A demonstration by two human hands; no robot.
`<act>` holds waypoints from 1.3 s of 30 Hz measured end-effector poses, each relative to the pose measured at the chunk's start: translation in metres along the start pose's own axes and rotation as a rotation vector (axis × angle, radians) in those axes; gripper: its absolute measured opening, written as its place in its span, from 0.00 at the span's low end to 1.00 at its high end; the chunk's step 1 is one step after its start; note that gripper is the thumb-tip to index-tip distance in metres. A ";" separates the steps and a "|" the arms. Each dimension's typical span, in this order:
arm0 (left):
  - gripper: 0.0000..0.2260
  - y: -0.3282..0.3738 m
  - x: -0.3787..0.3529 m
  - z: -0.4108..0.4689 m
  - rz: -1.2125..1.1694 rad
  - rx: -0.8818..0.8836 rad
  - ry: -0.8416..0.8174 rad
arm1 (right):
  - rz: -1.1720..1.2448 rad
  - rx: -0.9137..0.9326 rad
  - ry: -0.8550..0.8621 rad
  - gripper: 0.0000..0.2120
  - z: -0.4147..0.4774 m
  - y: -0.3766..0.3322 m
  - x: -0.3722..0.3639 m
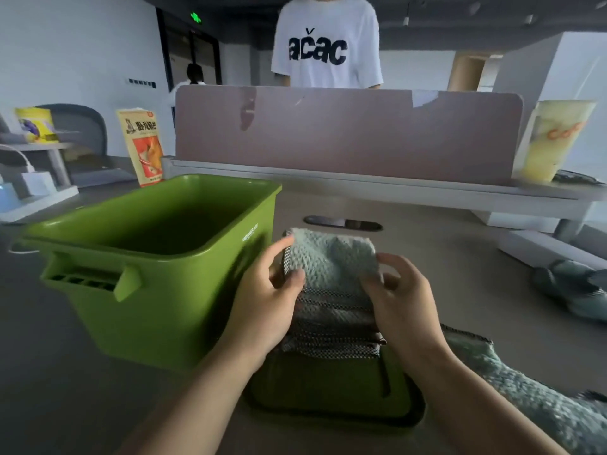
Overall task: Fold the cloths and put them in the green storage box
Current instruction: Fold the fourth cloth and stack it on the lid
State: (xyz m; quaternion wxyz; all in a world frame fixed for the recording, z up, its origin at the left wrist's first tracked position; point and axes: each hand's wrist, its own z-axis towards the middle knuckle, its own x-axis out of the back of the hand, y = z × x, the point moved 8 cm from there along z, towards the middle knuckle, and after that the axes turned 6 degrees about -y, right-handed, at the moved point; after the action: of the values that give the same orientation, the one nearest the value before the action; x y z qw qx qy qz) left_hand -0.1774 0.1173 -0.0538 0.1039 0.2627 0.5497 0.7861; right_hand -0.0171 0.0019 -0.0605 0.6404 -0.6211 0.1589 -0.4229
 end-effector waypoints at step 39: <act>0.22 -0.035 -0.062 0.028 0.908 0.036 -0.326 | -0.817 0.122 -0.470 0.24 0.017 0.021 -0.069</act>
State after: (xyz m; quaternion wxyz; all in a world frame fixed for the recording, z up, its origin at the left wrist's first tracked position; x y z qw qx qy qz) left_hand -0.1147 0.1251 -0.0976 -0.1698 0.5977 0.3696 0.6908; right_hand -0.0380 0.0613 -0.0990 0.4757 -0.6729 -0.2727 -0.4966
